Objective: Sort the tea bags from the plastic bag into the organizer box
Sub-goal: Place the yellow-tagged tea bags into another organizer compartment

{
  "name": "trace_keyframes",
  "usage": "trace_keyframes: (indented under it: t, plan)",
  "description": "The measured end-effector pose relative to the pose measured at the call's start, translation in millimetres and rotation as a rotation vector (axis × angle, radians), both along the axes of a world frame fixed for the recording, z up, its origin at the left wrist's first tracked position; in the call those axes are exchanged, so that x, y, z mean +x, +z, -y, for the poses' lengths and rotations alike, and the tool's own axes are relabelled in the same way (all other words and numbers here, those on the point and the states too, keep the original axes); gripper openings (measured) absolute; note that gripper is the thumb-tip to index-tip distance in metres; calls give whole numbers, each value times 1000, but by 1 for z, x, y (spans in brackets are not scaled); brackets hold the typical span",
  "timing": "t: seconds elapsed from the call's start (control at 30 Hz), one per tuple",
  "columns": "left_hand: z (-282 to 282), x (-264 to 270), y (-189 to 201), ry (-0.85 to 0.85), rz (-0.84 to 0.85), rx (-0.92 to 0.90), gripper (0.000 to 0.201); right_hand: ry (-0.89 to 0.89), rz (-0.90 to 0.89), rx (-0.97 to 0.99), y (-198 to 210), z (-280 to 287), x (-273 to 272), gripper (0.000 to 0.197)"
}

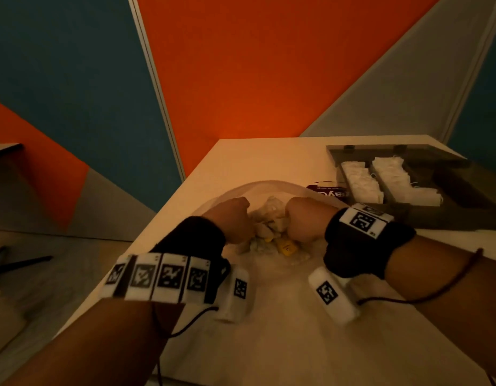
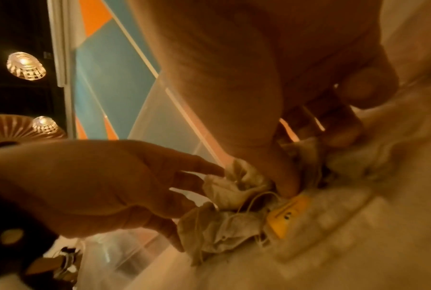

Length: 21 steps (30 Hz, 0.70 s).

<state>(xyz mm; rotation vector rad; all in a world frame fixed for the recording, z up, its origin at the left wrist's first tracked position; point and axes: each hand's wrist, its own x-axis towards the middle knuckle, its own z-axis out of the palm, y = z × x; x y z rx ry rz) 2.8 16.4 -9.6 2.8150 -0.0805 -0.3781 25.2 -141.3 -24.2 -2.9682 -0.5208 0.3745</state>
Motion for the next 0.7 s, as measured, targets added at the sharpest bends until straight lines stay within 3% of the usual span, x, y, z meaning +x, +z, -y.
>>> trace_keyframes:
  t: [0.07, 0.17, 0.27, 0.33, 0.43, 0.53, 0.7]
  plan:
    - [3, 4, -1, -16, -60, 38, 57, -34, 42, 83, -3, 6, 6, 15]
    - [6, 9, -4, -16, -38, 79, 27, -91, 142, 182, 0, 16, 6, 17]
    - [6, 13, -7, 5, 12, 36, 31, -142, 233, 222, 3, 28, 6, 22]
    - [6, 13, -6, 30, 65, -63, 31, -138, 267, 223, 2, 35, 6, 28]
    - [8, 14, -6, 101, 93, -351, 22, -146, 315, 346, 3, 42, 5, 33]
    - [12, 8, -3, 189, 80, -596, 13, -165, 284, 560, 8, 43, 0, 23]
    - [10, -2, -5, 213, 100, -688, 18, -279, -14, 978, 13, 40, -11, 22]
